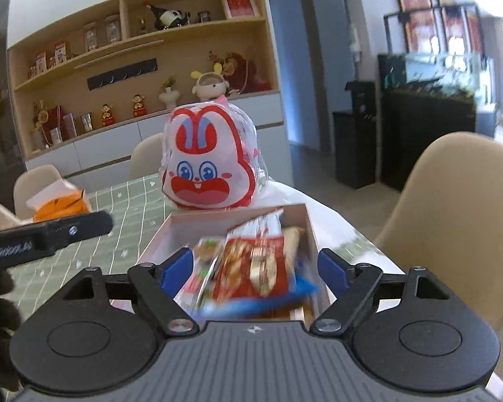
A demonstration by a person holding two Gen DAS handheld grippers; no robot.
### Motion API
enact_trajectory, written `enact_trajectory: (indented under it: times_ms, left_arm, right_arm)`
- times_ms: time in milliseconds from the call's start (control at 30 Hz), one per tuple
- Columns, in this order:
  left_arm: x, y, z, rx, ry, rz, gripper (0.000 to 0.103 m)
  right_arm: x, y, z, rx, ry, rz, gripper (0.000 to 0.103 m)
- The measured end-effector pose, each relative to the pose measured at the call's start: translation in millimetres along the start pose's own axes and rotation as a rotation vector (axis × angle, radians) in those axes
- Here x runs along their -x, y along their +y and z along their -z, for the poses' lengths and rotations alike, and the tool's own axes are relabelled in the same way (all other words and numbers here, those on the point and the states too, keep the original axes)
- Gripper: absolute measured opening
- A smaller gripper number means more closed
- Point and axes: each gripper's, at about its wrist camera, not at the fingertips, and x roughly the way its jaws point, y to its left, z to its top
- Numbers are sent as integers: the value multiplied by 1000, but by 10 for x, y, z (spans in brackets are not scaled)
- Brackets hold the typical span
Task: Organize snacks
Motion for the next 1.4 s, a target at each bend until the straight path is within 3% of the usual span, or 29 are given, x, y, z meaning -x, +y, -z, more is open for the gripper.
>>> enact_trajectory:
  times_ms: [67,100,133,267,400,500,1067,1400]
  left_arm:
    - [307,-87,193,-24,37,-11,35]
    - [413,-111,272,-25,50,-5,23]
    - [543,-146,372,-23,67,-1,19]
    - [901,-319,726,-43,133,-7,19]
    - [1168,-468,925,-110,86,-24,19]
    - [1235,-473,932,-91,89,4,18]
    - [1156,-444,974,-59,177,-7,18]
    - [1169,-445,978,-53,179,1,18]
  right_arm:
    - [281,164,200,42,-4,29,85]
    - [413,245,314,62,-4,44,85]
    - [541,323,439,73,-8,63,85]
    - [891,487,801,35,8,81,85]
    - [1118,561,1029,-26,15,71,85]
    - [1229,637,1135,-12,11,102,85]
    - [1419,609,1179,-24,2,130,85]
    - [1413,640,1170,-13,0,122,85]
